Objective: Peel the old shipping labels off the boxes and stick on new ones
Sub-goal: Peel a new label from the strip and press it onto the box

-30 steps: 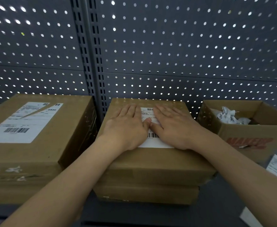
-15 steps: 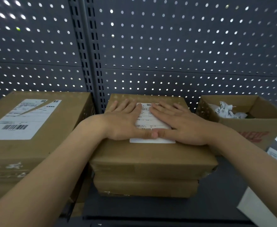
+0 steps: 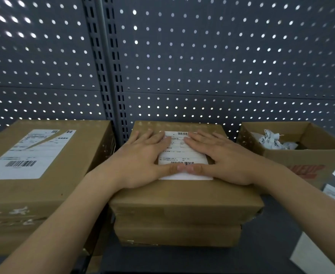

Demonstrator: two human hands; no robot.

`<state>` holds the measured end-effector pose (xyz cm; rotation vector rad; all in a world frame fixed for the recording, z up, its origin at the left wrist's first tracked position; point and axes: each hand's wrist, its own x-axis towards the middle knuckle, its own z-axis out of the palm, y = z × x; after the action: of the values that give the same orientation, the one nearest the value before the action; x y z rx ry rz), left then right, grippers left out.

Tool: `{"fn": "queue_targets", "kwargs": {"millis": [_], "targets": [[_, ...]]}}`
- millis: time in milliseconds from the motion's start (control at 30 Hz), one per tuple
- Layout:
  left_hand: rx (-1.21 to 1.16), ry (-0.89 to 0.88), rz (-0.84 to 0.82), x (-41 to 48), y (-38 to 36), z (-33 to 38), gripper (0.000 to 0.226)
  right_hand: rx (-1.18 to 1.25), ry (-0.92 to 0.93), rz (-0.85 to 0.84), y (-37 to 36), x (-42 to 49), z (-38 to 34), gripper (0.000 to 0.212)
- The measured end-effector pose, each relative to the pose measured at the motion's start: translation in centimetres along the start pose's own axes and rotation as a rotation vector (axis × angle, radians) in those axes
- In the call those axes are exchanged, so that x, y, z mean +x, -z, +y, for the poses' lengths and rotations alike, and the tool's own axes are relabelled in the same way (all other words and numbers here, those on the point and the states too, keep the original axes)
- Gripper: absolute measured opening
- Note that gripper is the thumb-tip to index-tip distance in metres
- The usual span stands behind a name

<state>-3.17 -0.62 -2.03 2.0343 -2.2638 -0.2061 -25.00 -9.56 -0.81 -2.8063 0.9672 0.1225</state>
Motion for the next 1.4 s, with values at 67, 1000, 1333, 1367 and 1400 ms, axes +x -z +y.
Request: {"fn": "queue_targets", "kwargs": {"millis": [67, 1000, 1333, 1367, 1400], "targets": [[-0.001, 0.023, 0.037, -0.7, -0.1, 0.1, 0.089, -0.003, -0.07, 0.03, 0.2, -0.5, -0.5, 0.092], [0.152, -0.025, 0.082, -4.1, -1.7, 3.4, 0.086, -0.064, 0.014, 0.176, -2.6, -3.8, -4.7, 0.074], [-0.278, 0.468, 0.299, -6.6, -1.1, 3.0, 0.078, 0.267, -0.565, 0.325, -1.6, -6.9, -1.2, 0.073], [-0.348, 0.496, 0.292, -6.4, -1.0, 3.2, 0.081, 0.361, -0.576, 0.279, -1.6, -6.8, -0.9, 0.065], [-0.389, 0.512, 0.29, -6.2, -1.0, 3.3, 0.082, 0.47, -0.563, 0.256, -1.7, -6.8, -0.9, 0.057]]}}
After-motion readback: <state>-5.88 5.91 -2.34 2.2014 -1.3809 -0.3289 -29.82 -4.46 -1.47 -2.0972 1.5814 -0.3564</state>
